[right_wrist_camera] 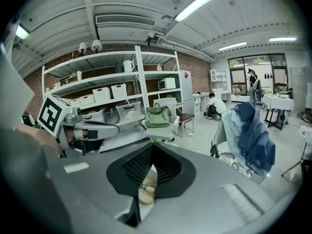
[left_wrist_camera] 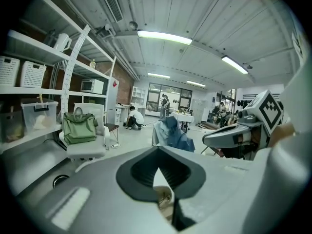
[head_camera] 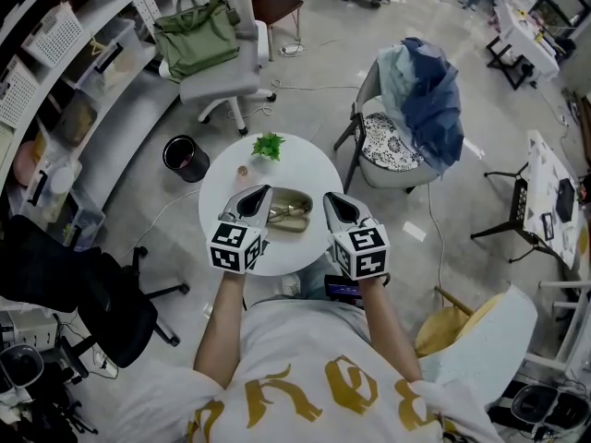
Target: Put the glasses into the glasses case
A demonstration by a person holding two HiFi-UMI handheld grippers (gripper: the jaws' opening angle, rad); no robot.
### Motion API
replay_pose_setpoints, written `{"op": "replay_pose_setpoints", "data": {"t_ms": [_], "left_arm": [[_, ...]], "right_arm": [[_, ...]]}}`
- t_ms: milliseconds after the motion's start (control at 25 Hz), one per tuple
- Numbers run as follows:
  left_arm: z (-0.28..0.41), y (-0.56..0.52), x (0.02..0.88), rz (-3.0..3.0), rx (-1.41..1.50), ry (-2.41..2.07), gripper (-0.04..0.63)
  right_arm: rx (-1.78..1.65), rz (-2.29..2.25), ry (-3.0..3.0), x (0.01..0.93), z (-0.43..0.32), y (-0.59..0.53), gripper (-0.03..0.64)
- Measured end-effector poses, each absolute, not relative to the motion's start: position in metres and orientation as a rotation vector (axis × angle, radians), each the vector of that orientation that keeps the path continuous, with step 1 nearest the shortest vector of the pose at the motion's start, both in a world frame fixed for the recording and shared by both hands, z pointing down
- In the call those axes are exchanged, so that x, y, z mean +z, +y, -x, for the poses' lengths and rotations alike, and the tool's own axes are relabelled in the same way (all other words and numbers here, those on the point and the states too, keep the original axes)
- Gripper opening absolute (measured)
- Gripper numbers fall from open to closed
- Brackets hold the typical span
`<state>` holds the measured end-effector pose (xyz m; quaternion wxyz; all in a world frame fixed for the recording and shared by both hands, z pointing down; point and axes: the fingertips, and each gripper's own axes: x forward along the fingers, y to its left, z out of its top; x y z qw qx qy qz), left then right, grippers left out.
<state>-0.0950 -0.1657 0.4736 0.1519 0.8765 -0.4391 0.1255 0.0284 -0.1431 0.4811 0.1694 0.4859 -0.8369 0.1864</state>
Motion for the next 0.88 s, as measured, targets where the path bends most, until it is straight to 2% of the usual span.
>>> {"op": "replay_pose_setpoints", "data": {"t_ms": [880], "left_arm": [[0.0924, -0.1628, 0.4787, -2.509, 0.379, -1.236, 0.001]], "right_arm": [[0.524, -1.358, -2.396, 0.4810, -0.0285, -0.1423, 0.023]]}}
